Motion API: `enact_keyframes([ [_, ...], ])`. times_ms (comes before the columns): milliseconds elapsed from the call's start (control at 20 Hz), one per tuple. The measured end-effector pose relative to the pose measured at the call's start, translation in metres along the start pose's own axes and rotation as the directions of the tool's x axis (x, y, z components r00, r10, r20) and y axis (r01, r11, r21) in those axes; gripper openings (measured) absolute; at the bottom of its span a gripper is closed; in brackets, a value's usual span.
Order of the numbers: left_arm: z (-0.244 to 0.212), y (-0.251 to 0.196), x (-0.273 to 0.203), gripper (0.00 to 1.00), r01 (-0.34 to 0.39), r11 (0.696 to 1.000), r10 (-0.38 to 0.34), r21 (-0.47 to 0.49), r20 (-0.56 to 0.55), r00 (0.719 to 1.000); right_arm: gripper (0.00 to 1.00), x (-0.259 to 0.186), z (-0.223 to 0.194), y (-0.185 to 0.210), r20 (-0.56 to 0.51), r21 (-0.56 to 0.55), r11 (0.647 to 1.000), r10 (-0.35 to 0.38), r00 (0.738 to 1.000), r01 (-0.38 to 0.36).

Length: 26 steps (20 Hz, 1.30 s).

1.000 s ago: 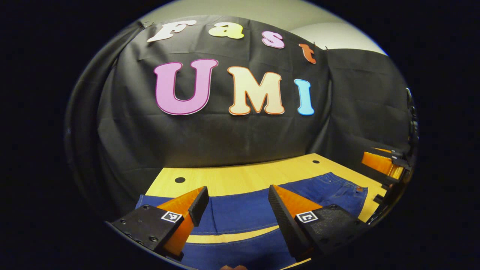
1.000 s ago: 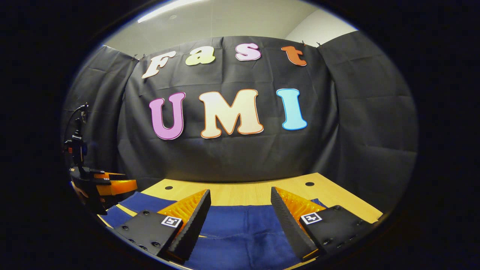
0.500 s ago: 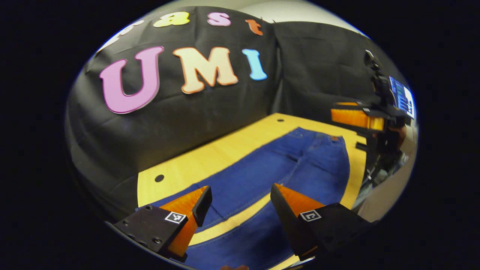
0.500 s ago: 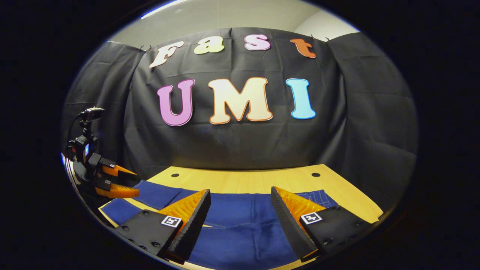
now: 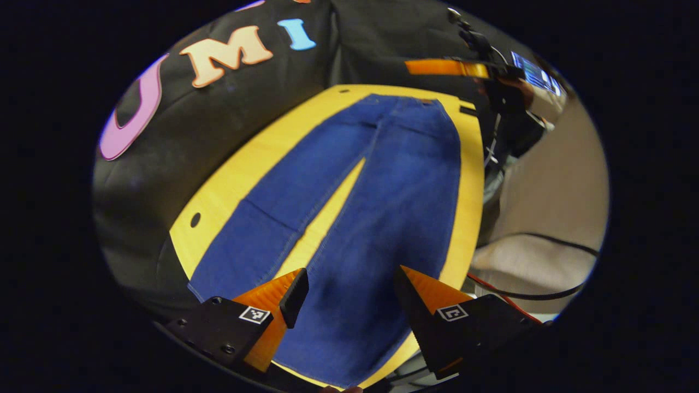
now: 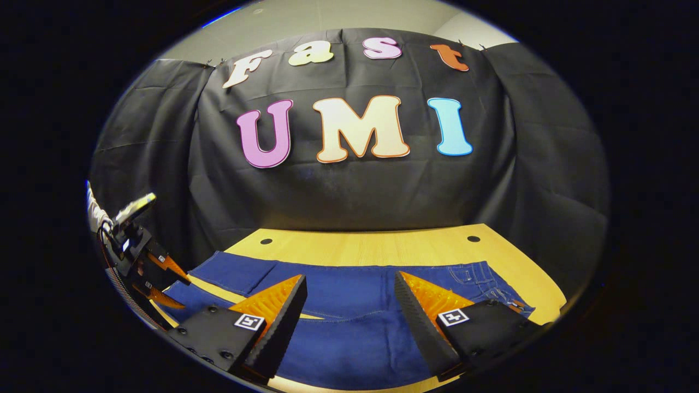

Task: Grasp the waist and the cuffs of the jeans and fold them to make the two legs overlap; first hold the waist and fold one-third of the jeans toward the cuffs, then hold the cuffs and fold the remaining one-third in the same direction to finish folding.

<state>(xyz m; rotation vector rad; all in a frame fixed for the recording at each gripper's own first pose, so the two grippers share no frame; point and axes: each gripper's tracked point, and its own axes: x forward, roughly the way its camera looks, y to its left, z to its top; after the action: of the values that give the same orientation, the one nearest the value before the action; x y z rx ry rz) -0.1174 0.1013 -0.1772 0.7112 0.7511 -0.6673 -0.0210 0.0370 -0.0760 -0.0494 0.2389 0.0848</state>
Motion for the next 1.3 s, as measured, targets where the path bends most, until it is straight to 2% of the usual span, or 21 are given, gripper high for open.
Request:
enact_keyframes([
  [100,-0.029,-0.007,0.000,0.95,0.040,0.999,-0.037,0.027,-0.078,0.996,0.99,0.001,-0.003,0.002,-0.006,0.002,1.000,0.002,1.000,-0.002],
  [200,-0.055,-0.016,-0.005,0.95,0.077,0.996,-0.069,0.043,-0.149,0.986,0.96,0.002,-0.009,0.003,-0.018,0.005,1.000,0.003,1.000,-0.003],
  [350,-0.087,-0.016,-0.009,0.95,0.102,0.992,-0.083,0.069,-0.236,0.968,0.99,0.003,-0.016,0.006,-0.036,0.012,1.000,0.005,0.999,-0.005],
  [400,-0.095,-0.017,-0.008,0.91,0.108,0.992,-0.088,0.064,-0.258,0.962,0.99,0.003,-0.017,0.006,-0.040,0.011,1.000,0.005,0.999,-0.005],
  [450,-0.101,-0.017,-0.009,0.95,0.111,0.992,-0.091,0.059,-0.276,0.957,0.99,0.005,-0.019,0.006,-0.045,0.009,1.000,0.004,0.999,-0.004],
  [900,-0.137,-0.023,-0.002,0.96,0.179,0.979,-0.133,0.093,-0.369,0.920,0.99,0.007,-0.020,-0.001,-0.057,-0.005,1.000,-0.018,0.998,0.017],
  [1300,-0.147,-0.024,0.005,0.94,0.203,0.978,-0.168,0.039,-0.422,0.891,0.99,0.006,-0.023,-0.015,-0.065,-0.011,0.999,-0.046,0.997,0.045],
])
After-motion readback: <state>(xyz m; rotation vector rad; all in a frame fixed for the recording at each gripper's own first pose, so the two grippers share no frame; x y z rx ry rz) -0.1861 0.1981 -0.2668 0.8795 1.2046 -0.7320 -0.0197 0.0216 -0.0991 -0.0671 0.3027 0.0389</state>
